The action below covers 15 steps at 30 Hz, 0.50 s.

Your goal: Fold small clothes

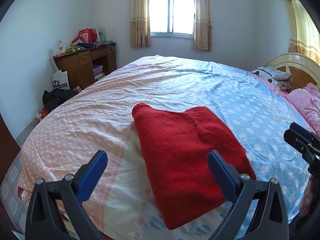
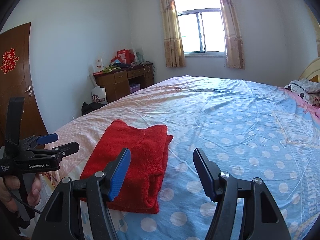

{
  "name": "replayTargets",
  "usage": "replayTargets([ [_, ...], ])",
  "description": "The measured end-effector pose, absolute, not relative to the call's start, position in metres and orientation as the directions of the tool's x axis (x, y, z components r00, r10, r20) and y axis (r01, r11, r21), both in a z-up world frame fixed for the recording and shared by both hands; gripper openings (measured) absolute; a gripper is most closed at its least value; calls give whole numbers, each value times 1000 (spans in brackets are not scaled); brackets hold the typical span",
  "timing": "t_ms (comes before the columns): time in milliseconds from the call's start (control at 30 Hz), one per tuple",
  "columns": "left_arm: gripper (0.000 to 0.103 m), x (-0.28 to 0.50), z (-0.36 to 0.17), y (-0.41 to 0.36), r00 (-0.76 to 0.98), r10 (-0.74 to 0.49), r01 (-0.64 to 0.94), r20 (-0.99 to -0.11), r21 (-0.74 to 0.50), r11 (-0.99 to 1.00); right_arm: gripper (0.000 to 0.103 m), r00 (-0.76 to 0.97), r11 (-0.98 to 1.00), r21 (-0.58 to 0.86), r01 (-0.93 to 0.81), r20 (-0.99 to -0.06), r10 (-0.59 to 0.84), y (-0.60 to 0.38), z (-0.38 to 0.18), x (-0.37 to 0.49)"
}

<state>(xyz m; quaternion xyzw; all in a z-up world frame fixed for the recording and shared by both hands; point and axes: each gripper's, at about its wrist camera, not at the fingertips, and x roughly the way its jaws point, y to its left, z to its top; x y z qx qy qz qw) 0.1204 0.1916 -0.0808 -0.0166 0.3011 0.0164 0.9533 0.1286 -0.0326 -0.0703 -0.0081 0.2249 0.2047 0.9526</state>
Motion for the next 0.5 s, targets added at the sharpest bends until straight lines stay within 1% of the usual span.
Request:
replayTargets([
  [133, 102, 118, -78, 191, 826, 17, -39, -563, -26, 999, 66, 822, 917, 80, -390, -420, 386, -34, -70, 127],
  [300, 103, 115, -70, 192, 849, 14, -34, -528, -30, 999, 66, 833, 918, 88, -387, -395, 389, -37, -67, 124],
  [500, 103, 116, -69, 197, 850, 33, -58, -526, -31, 998, 66, 835, 917, 94, -387, -388, 392, -38, -66, 124],
])
